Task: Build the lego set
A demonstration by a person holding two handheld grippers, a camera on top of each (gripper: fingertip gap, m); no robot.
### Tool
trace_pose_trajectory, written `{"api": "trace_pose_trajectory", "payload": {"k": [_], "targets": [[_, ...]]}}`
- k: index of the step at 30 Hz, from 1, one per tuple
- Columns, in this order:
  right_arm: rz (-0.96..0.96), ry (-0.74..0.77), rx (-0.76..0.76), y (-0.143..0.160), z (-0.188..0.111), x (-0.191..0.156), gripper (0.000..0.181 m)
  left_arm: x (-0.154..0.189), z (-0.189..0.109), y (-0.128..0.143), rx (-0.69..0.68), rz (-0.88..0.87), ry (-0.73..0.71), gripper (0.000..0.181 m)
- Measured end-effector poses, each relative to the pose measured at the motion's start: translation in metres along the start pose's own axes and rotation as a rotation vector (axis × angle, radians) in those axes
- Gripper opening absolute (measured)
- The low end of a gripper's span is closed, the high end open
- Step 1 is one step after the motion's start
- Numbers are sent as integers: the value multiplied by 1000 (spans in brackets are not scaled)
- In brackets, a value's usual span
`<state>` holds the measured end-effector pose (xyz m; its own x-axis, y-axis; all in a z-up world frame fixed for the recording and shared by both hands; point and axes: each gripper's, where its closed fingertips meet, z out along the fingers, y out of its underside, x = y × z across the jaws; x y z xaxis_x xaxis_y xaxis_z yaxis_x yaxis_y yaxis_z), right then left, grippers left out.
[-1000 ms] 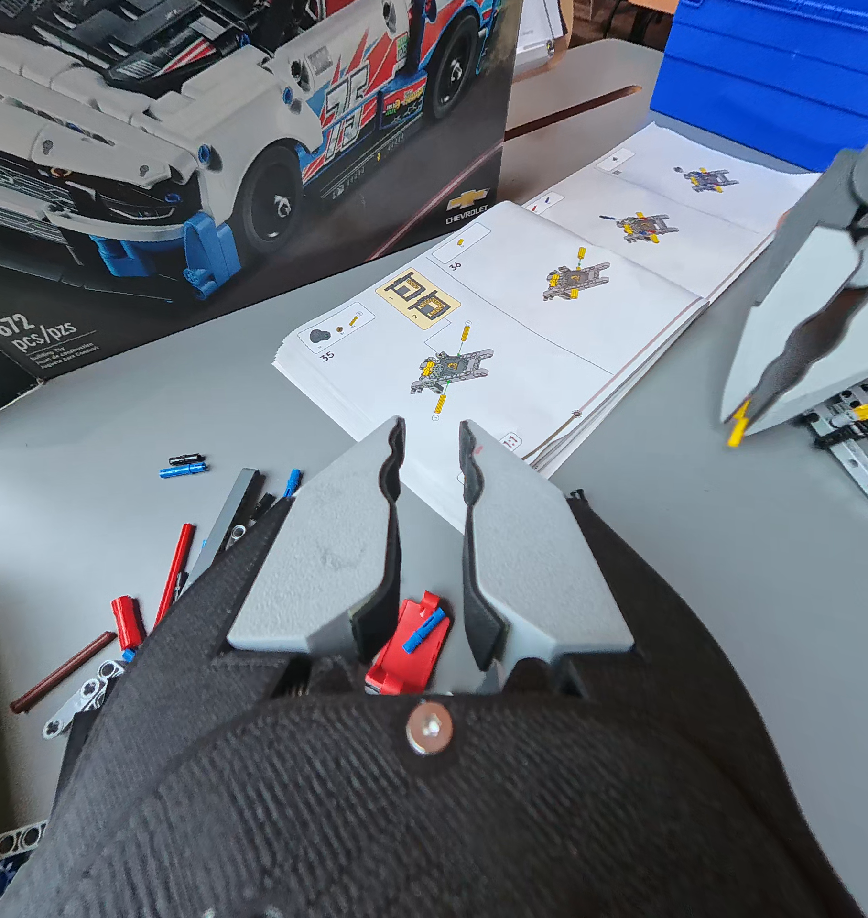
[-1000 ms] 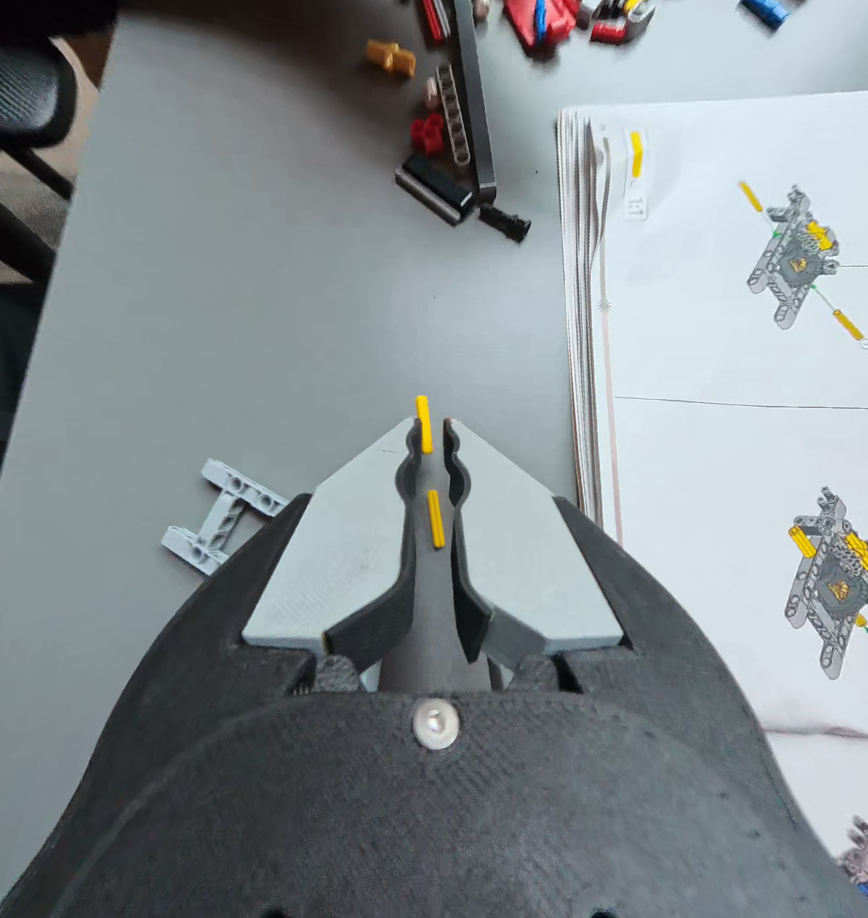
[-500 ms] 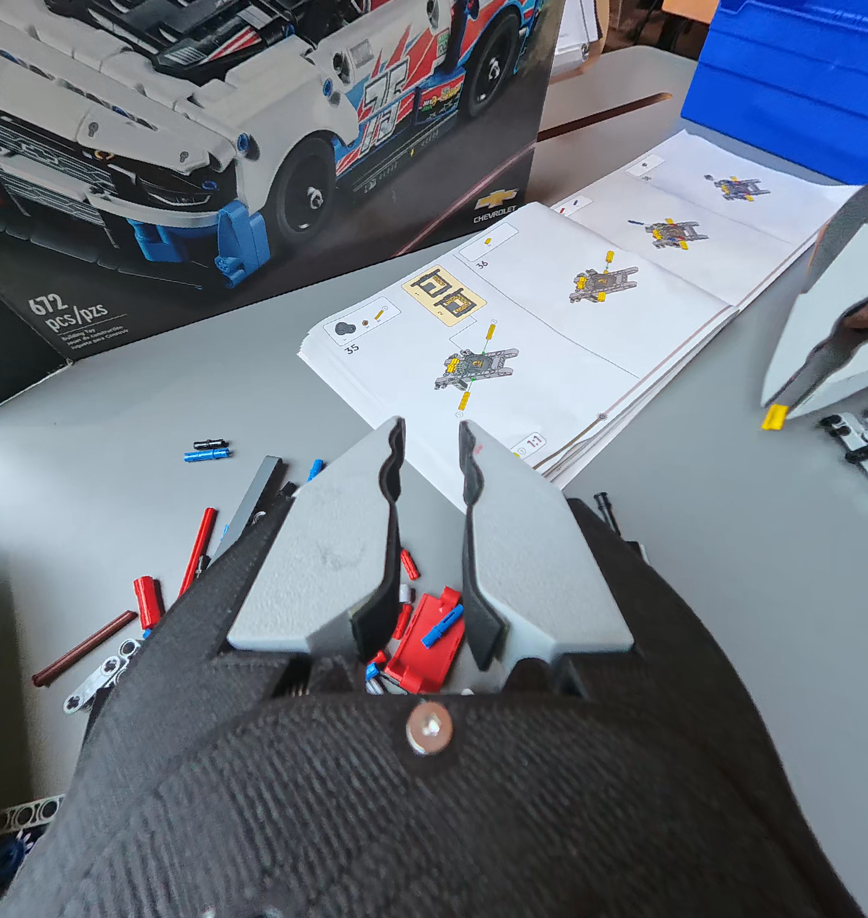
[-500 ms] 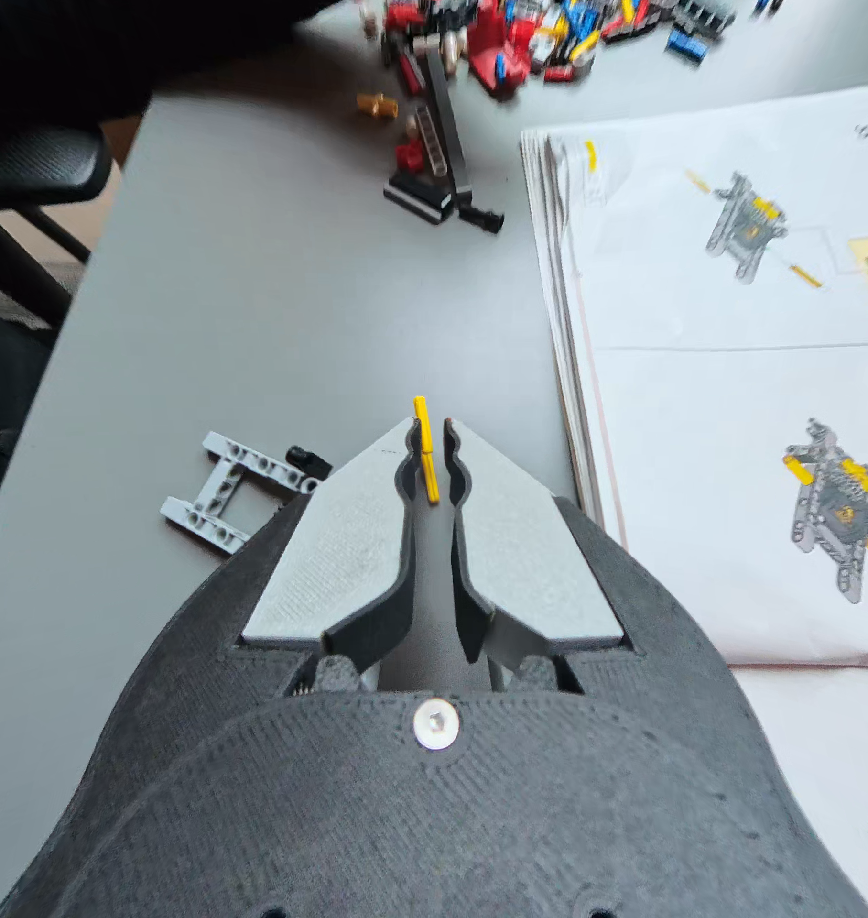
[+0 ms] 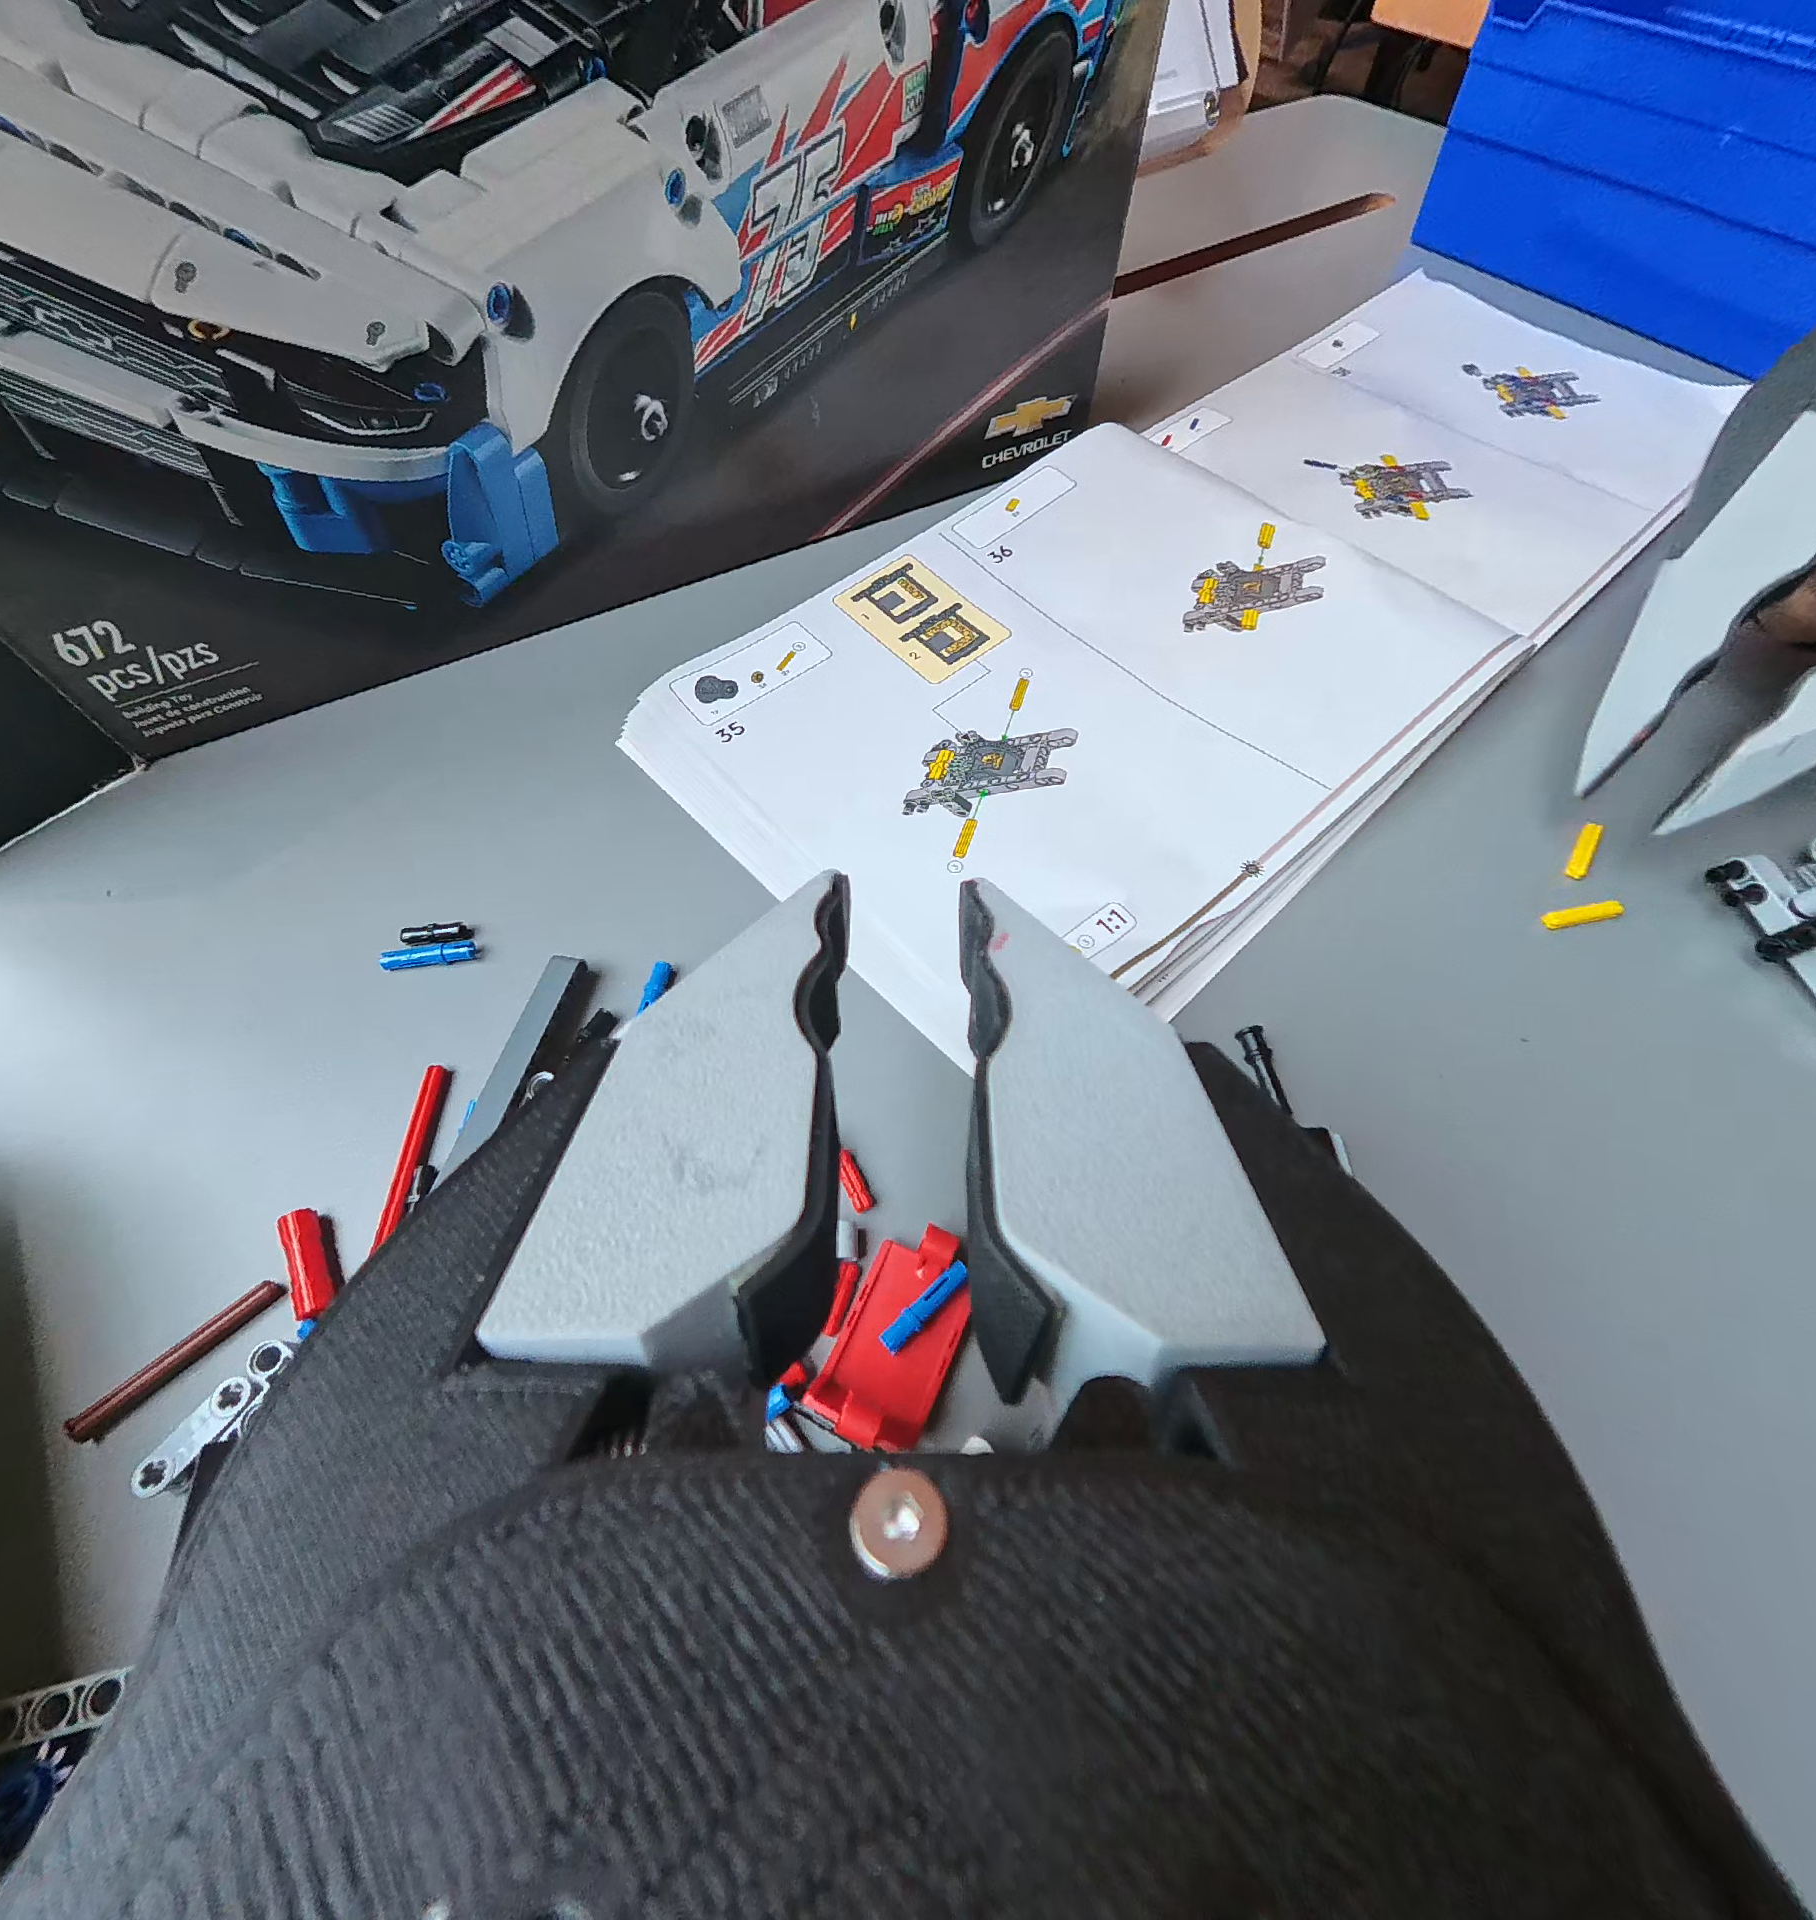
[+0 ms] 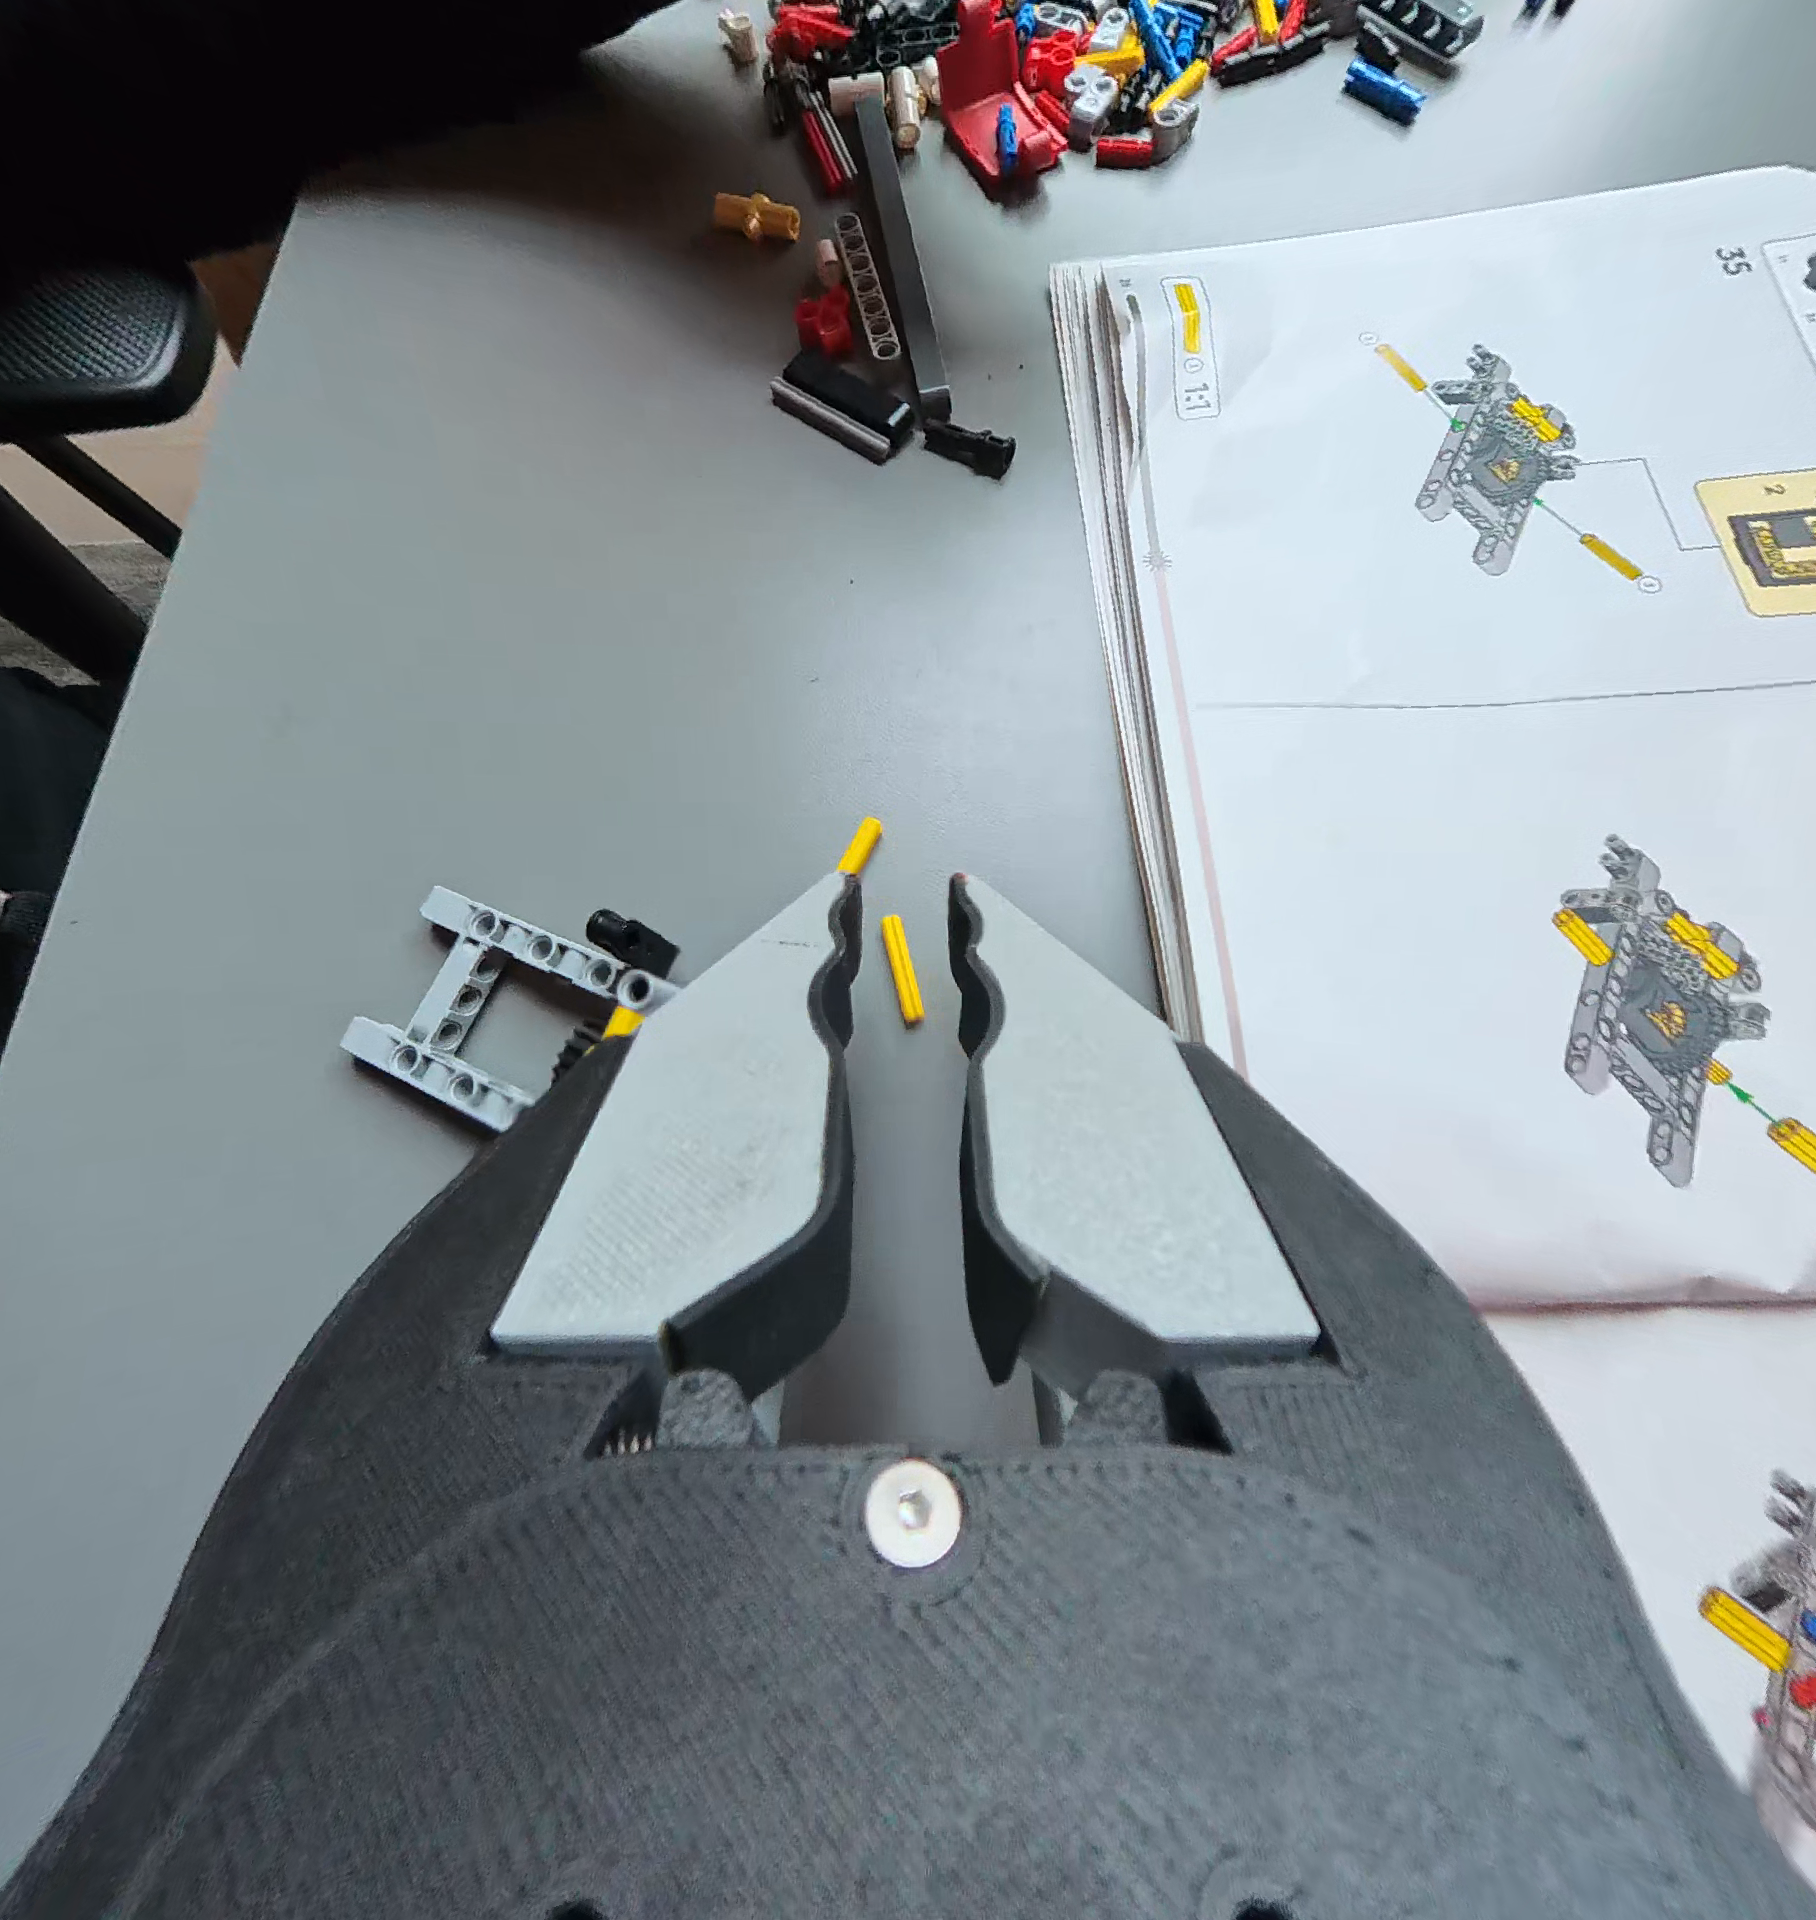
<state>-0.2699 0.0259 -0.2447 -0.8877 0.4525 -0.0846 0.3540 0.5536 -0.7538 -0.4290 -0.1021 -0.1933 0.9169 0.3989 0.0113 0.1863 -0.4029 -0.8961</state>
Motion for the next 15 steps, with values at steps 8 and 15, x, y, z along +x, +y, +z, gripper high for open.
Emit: {"api": "trace_pose_trajectory", "payload": {"k": [8,15], "targets": [[1,34,-77,25,-8,6,9,2,1,1,-9,9,4,19],[-18,-28,-83,17,14,-10,3,2,1,1,-8,8,5,18]]}}
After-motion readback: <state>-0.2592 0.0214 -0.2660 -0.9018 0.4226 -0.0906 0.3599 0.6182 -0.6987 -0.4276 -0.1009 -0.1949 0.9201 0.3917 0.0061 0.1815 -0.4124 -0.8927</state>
